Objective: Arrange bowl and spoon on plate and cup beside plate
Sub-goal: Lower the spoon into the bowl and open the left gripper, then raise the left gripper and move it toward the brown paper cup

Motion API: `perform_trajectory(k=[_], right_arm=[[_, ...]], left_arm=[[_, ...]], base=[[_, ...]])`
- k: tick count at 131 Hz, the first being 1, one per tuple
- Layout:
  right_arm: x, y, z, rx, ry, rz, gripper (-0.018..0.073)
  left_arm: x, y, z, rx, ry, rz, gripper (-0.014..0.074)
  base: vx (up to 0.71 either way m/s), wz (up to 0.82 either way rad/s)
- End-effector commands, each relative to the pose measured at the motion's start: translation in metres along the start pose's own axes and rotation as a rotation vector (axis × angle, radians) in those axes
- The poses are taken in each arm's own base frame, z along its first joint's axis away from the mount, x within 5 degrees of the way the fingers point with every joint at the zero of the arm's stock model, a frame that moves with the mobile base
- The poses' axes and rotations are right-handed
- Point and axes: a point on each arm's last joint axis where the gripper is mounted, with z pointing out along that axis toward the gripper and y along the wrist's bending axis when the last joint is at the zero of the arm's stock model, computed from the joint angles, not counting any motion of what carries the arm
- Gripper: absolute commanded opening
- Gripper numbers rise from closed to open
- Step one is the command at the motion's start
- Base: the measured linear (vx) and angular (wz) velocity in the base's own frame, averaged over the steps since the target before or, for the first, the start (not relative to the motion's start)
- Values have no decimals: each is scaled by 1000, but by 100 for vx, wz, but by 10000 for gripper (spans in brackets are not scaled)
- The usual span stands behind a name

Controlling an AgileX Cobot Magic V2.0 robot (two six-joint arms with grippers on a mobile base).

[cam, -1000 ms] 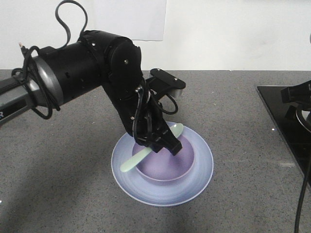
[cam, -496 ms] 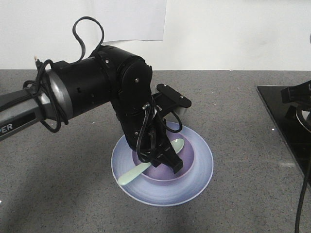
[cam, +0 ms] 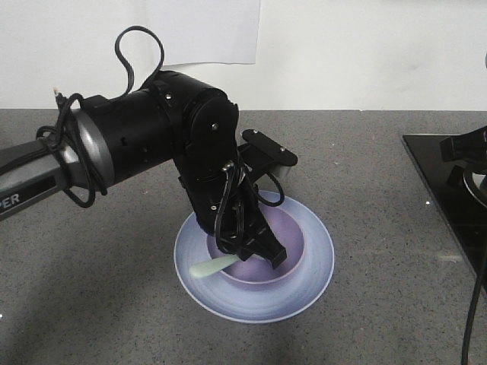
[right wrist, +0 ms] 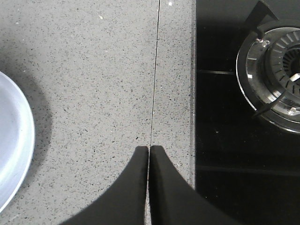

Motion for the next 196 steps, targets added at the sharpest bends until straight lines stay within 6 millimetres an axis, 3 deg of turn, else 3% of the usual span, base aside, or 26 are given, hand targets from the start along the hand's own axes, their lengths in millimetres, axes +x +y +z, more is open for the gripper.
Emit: perform_trajectory(k=[1,40,85,107,125,150,164,196], right_arm=[[-7,-2,-15,6,-93,-2,-7],[-7,-2,-15,6,-93,-2,-7],[-7,-2,-15,6,-93,-2,-7],[-6,-2,-15,6,-86,-2,-7],[-6,-2,-15,6,-86,-2,-7],[-6,-2,-15,6,-86,-2,-7],[-6,-2,-15,6,-86,-2,-7],[-6,-2,-15,7,-81,-2,-7]], left_arm=[[2,-5,-27,3,-55,-5,267],[3,-4,-33,-11,-77,-1,293],[15,16,-81,-262,-199,-18,293],[31,44,-112,-394,-246,-96,292],[53,80,-141,-477,-289,-229,292],[106,138,-188,-579,-368,-484,292],[132,158,-208,-638,-413,-594,292],[169,195,-224,-722,-454,-786,293]], base=[[0,0],[0,0],[0,0],[0,0],[0,0],[0,0],[0,0],[0,0]])
